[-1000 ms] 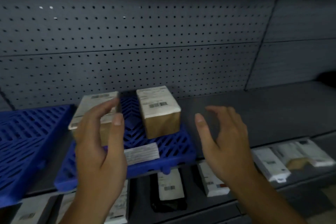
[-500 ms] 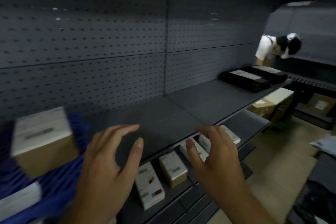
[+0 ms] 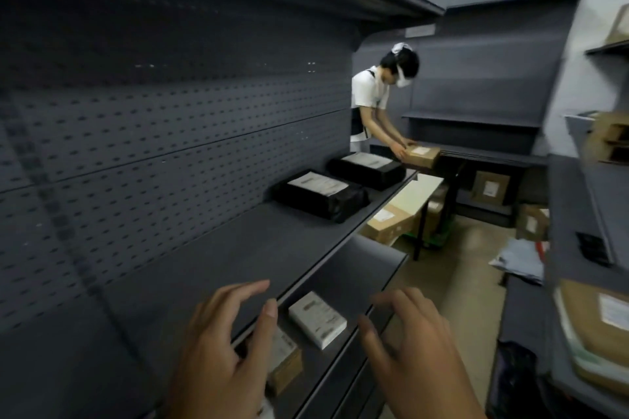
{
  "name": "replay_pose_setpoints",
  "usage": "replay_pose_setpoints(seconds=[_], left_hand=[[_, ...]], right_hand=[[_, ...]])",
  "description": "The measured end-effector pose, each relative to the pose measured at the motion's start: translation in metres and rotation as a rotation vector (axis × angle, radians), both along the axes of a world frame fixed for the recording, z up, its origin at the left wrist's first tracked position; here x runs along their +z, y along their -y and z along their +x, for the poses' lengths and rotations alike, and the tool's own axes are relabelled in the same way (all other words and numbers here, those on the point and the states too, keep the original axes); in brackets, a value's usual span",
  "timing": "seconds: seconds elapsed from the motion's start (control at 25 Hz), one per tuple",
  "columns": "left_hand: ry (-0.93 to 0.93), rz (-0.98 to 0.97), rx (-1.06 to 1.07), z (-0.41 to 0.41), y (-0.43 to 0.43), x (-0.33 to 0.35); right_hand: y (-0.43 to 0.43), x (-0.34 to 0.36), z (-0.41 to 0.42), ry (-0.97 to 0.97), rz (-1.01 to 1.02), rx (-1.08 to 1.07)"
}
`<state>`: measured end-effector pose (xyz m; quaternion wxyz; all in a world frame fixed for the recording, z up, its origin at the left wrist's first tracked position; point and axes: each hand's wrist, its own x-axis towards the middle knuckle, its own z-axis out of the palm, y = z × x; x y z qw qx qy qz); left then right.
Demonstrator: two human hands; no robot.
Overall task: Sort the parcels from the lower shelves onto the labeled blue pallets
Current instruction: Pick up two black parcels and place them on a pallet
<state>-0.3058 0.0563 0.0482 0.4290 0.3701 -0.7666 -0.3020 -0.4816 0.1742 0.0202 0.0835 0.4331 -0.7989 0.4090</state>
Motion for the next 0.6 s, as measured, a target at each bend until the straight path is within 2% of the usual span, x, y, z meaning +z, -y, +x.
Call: replay_pose_setpoints(seconds=[0.12, 0.24, 0.36, 0.48, 0.6], left_hand=[[-0.026, 0.031, 0.006, -0.074, 0.017, -0.002], [-0.077, 0.074, 0.111, -0.137, 0.044, -0.001], [-0.137, 0.121, 0.176, -0.185, 0.083, -0.010], [-0.173, 0.139, 0.217, -0.220, 0.123, -0.020], [-0.130, 0.130, 0.249, -0.260, 0.153, -0.015]], right_hand=[[0.012, -0.003, -0.075, 0.004, -0.023, -0.005], [0.038, -0.011, -0.142, -0.031, -0.071, -0.035], [0.080, -0.026, -0.194, -0.048, -0.006, -0.052], [0.119, -0.032, -0.247, -0.039, 0.007, 0.014], [0.154, -0.020, -0.305, 0.011, 0.004, 0.110]])
